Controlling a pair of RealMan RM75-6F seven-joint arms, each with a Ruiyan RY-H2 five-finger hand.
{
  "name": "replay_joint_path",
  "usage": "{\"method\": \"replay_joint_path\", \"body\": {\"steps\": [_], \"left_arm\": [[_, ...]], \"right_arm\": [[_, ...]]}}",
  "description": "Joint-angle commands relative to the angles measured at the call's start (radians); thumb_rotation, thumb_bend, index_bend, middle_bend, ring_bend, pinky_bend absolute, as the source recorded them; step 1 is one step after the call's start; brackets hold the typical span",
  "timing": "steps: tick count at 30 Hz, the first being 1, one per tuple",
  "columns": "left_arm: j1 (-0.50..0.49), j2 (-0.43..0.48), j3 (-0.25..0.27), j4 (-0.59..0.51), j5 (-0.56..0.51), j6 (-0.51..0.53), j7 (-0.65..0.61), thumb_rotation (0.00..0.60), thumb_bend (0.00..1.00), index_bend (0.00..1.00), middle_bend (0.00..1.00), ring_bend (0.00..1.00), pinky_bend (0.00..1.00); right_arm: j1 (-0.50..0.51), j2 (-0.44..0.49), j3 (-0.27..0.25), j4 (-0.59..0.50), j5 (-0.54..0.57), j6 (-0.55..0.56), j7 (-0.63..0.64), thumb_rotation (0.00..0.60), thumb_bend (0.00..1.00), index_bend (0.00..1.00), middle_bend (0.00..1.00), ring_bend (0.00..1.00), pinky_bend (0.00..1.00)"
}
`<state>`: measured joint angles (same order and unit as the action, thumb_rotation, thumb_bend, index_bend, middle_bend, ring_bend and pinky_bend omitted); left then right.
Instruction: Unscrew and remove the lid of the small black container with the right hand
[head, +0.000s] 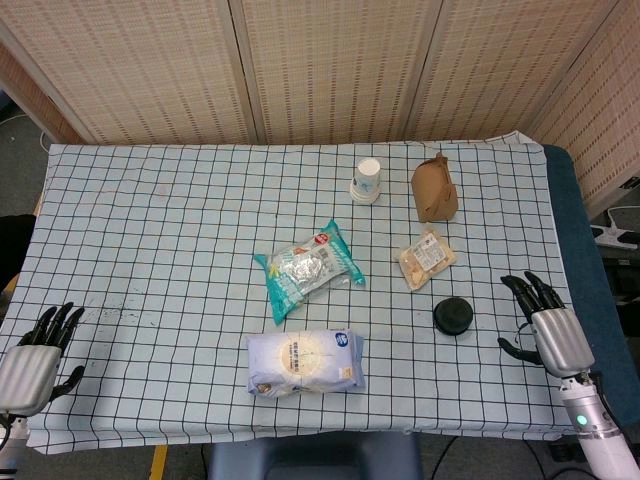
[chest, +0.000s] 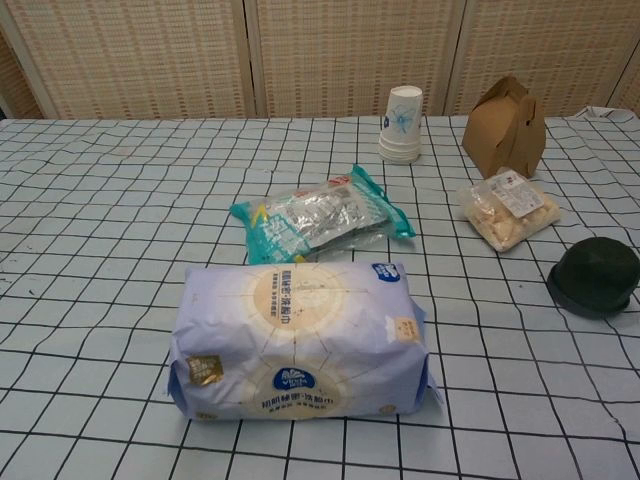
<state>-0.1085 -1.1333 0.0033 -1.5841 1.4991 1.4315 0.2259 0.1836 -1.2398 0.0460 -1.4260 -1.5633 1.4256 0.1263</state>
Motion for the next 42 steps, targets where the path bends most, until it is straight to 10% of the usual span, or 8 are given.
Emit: {"method": "replay_joint_path", "body": {"steps": [1,42], "left_arm": [[0.0,0.0,-0.001,0.0,0.0,0.001,-0.003,0.6,0.31,0.04,0.0,0.0,0.33],[0.003,0.008,-0.015,0.01,-0.018,0.002,-0.052,0.6,0.3,0.04,0.0,0.0,0.33]], "right_arm": [[0.001,0.002,-0.003,-0.003,0.003,-0.008,-0.007,0.6,0.08,0.09,0.1,0.0,0.13],[0.254,-0.033,0.009,0.005,0.205,-0.543,0.039,0.6,0.08,0.0,0.1,0.0,0.16]]}}
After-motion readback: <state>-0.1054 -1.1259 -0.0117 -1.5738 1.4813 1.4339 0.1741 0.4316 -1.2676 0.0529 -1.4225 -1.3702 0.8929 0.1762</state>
